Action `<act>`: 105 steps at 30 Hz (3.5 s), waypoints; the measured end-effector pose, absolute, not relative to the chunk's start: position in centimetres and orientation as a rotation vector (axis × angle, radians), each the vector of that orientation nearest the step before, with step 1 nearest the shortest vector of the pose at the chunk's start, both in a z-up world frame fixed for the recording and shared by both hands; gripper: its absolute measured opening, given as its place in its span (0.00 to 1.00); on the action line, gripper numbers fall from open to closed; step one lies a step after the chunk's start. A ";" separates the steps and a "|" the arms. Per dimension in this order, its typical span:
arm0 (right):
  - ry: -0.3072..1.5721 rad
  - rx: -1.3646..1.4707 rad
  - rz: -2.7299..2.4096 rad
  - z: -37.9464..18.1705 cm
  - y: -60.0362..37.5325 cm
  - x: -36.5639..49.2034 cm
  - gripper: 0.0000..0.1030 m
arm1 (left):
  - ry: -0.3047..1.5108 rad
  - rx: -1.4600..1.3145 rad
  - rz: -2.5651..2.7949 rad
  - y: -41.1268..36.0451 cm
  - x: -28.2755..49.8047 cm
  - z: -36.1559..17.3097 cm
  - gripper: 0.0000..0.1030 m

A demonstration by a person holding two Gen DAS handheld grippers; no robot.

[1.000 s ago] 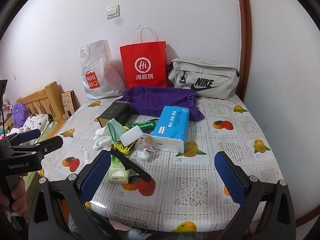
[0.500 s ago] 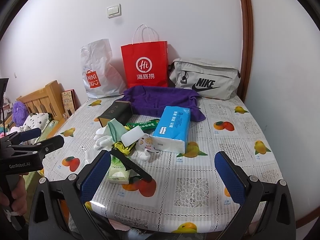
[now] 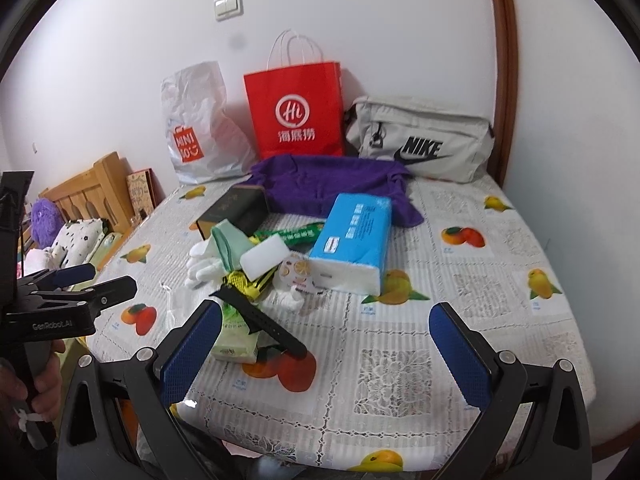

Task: Organize soft objects
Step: 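Grasp the white sponge block with the right gripper while the left gripper approaches the white glove, then grasp the white glove with green cuff with the left gripper and lift it, then carry the glove with the left gripper while the right gripper carries the sponge toward the purple towel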

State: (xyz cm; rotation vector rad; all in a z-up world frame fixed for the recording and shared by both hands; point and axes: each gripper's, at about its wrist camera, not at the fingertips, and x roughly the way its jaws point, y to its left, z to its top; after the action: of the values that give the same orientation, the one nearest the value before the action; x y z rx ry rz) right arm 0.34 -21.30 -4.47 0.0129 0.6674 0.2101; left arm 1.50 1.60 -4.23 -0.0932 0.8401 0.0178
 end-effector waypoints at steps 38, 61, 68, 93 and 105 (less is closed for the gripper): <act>0.714 -0.162 0.552 -12.0 -12.2 14.1 0.53 | 0.911 -0.215 -0.019 7.0 10.5 -10.8 1.00; 0.584 -0.067 0.315 -6.0 -22.2 13.4 0.53 | 0.994 0.014 -0.014 -0.4 19.4 -14.1 1.00; 0.616 -0.039 0.161 -6.6 -28.0 13.9 0.53 | 1.006 -0.020 -0.040 -0.5 19.8 -14.7 0.76; 0.575 -0.045 0.325 -4.0 -22.7 18.6 0.53 | 0.947 -0.158 -0.161 3.7 17.8 -7.3 0.21; 0.605 -0.075 0.435 -3.9 -16.8 19.3 0.53 | 0.941 -0.243 -0.142 7.6 17.4 -6.9 0.33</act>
State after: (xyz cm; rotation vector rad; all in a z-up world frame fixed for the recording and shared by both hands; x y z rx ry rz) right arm 19.31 -16.77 -3.90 -0.0746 0.6047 0.4355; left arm 17.39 7.57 -6.89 -0.2433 0.9406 -0.1423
